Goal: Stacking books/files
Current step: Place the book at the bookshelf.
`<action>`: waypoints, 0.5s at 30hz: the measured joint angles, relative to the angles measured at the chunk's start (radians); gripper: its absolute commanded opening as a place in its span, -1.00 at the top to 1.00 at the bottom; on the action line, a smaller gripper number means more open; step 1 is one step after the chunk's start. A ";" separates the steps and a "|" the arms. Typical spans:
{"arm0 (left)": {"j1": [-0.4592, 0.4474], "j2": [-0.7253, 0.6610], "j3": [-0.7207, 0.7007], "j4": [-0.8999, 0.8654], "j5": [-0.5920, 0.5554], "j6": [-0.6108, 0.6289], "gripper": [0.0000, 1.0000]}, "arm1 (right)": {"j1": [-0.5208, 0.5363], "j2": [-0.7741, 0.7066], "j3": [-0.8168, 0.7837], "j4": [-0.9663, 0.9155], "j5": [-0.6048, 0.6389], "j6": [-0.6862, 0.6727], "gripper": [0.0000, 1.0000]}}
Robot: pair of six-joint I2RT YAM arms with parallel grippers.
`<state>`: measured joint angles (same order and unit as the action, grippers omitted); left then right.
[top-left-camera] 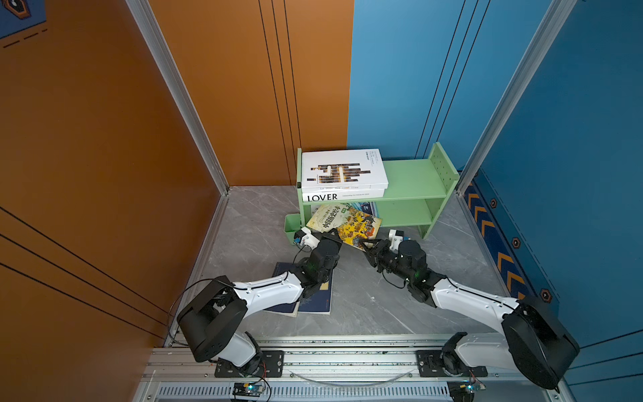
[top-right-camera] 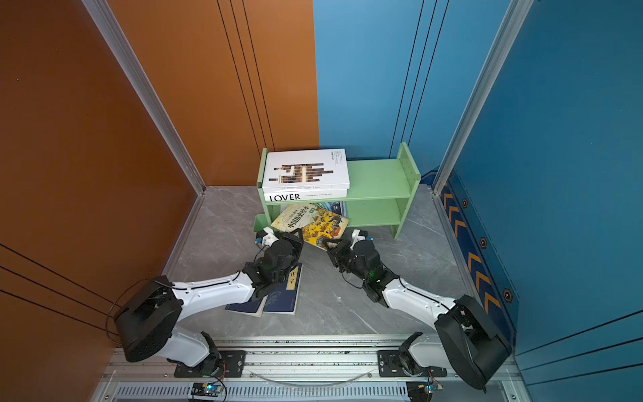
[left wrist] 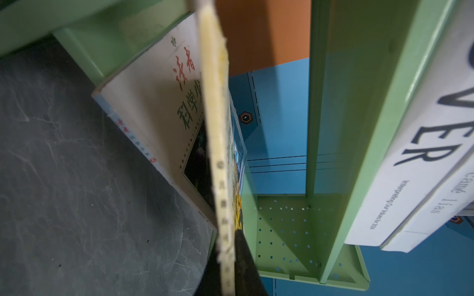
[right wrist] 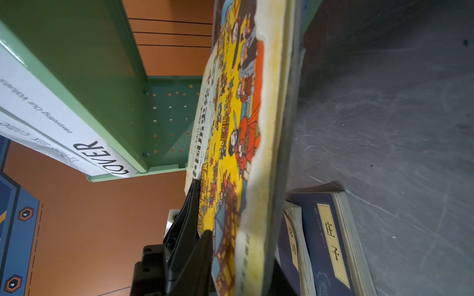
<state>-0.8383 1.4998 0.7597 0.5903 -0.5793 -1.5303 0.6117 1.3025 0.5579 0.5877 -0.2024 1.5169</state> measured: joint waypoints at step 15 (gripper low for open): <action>0.074 -0.257 -0.144 -0.097 0.201 0.083 -0.56 | -0.198 -0.063 0.076 -0.204 -0.169 -0.156 0.69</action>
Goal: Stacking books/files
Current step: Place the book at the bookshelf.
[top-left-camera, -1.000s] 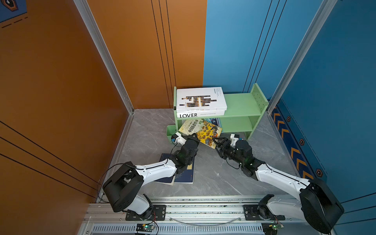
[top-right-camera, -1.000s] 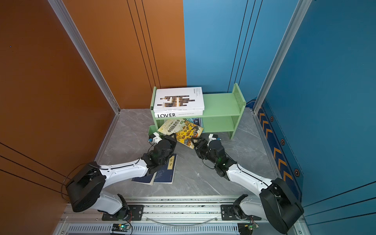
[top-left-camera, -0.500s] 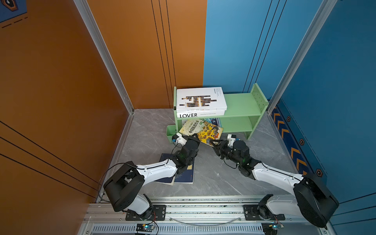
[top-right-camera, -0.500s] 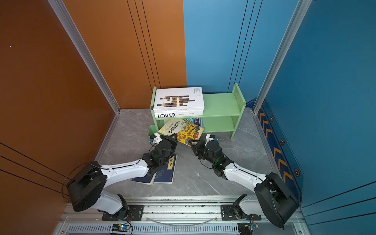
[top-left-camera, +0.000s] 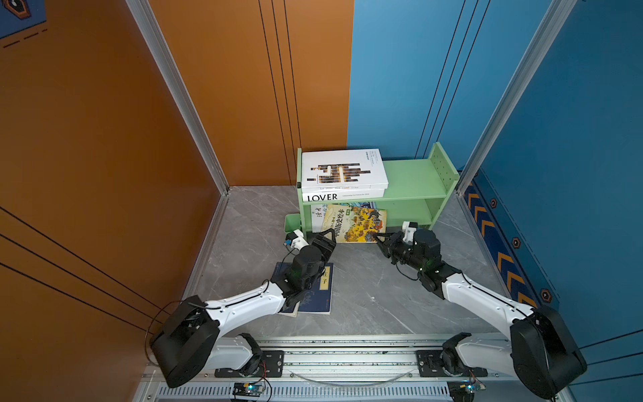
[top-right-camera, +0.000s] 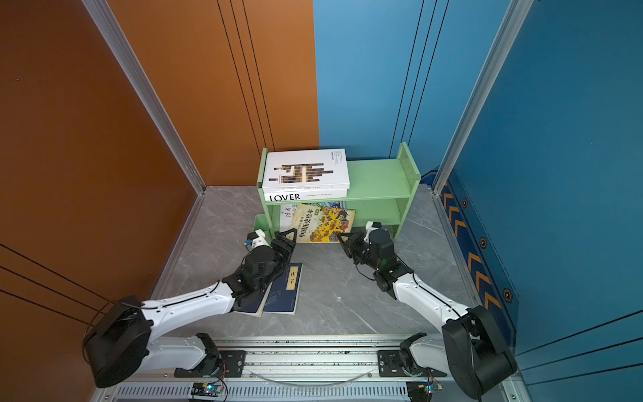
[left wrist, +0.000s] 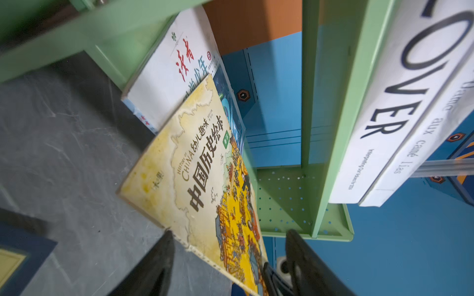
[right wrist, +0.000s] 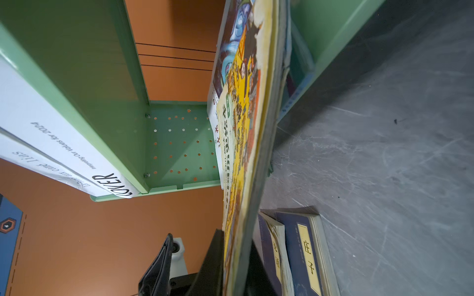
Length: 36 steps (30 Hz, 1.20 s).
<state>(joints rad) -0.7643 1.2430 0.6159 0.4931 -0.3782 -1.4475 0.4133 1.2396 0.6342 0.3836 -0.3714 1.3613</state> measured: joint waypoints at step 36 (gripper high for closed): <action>0.342 0.193 0.018 0.040 0.785 0.059 0.32 | -0.127 0.063 0.077 -0.138 -0.236 -0.178 0.71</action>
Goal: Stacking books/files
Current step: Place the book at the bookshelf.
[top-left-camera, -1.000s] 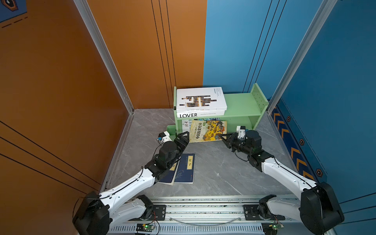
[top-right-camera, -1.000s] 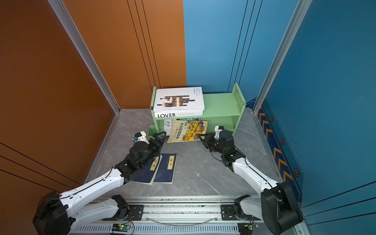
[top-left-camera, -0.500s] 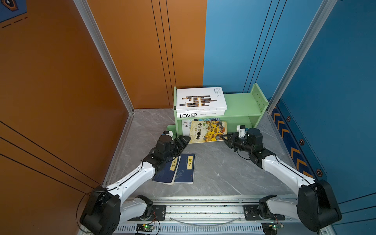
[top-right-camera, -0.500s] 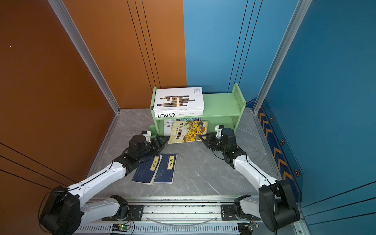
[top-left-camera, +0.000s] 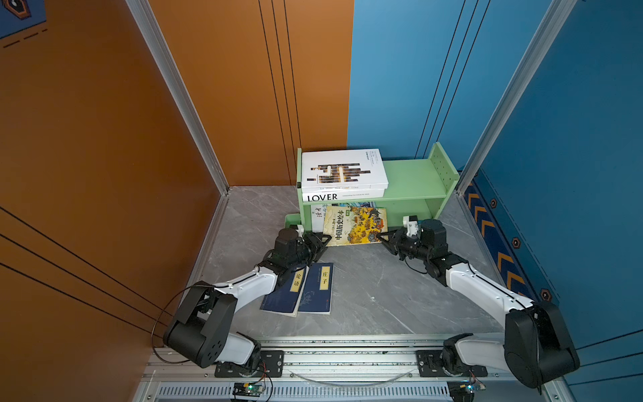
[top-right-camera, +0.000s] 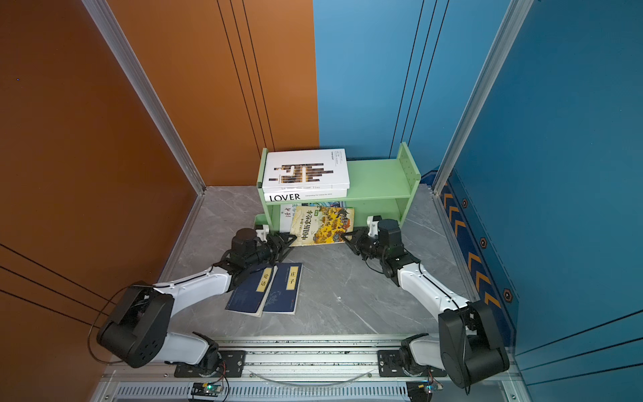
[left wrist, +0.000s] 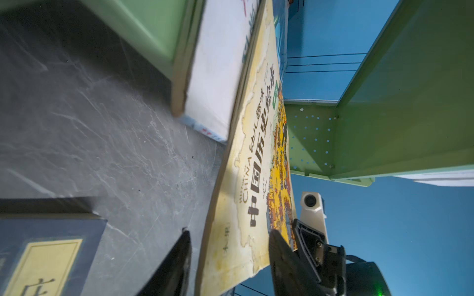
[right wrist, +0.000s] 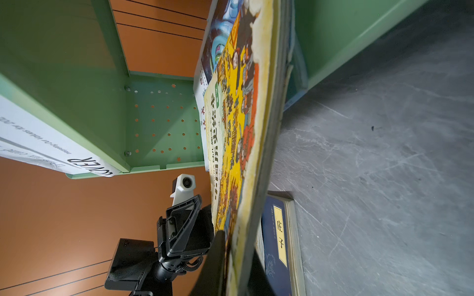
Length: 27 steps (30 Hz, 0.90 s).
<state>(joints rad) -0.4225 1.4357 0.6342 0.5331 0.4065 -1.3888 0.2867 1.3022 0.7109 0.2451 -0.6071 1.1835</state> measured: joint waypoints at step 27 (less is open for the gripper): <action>0.015 -0.223 0.018 -0.143 -0.157 0.226 1.00 | 0.008 0.132 0.200 -0.134 0.062 -0.156 0.39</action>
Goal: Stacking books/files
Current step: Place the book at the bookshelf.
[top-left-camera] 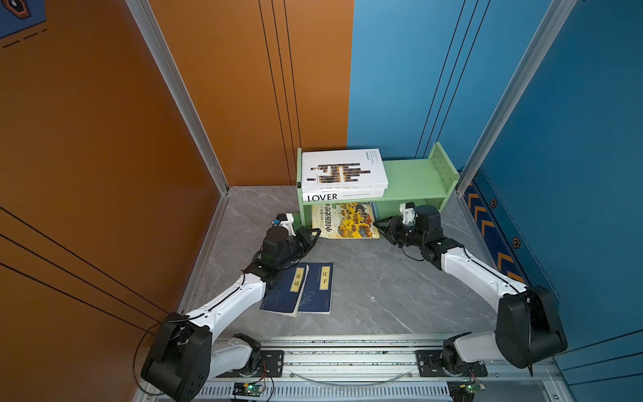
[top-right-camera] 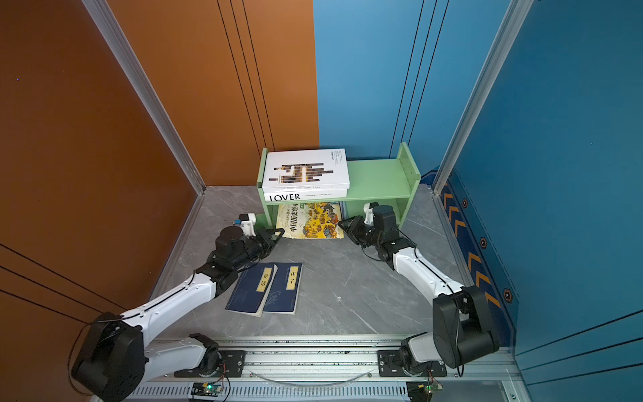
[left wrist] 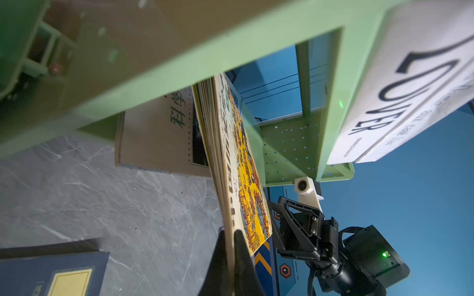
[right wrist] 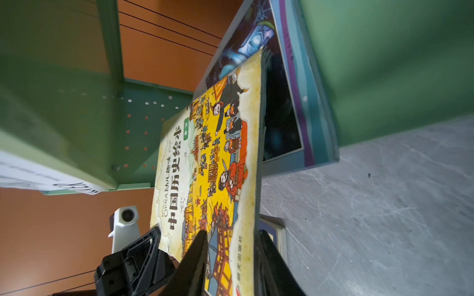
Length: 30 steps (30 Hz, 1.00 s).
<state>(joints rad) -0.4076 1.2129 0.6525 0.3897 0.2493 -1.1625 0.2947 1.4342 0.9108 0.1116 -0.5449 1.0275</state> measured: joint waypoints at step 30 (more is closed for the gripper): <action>-0.058 0.183 0.024 0.227 -0.137 -0.117 1.00 | 0.012 -0.052 -0.053 0.098 0.279 -0.280 -0.42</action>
<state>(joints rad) -0.4660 1.3956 0.6765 0.6163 0.1120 -1.2800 0.3069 1.3819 0.8581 0.2100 -0.2657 0.7475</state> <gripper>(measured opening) 0.060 0.712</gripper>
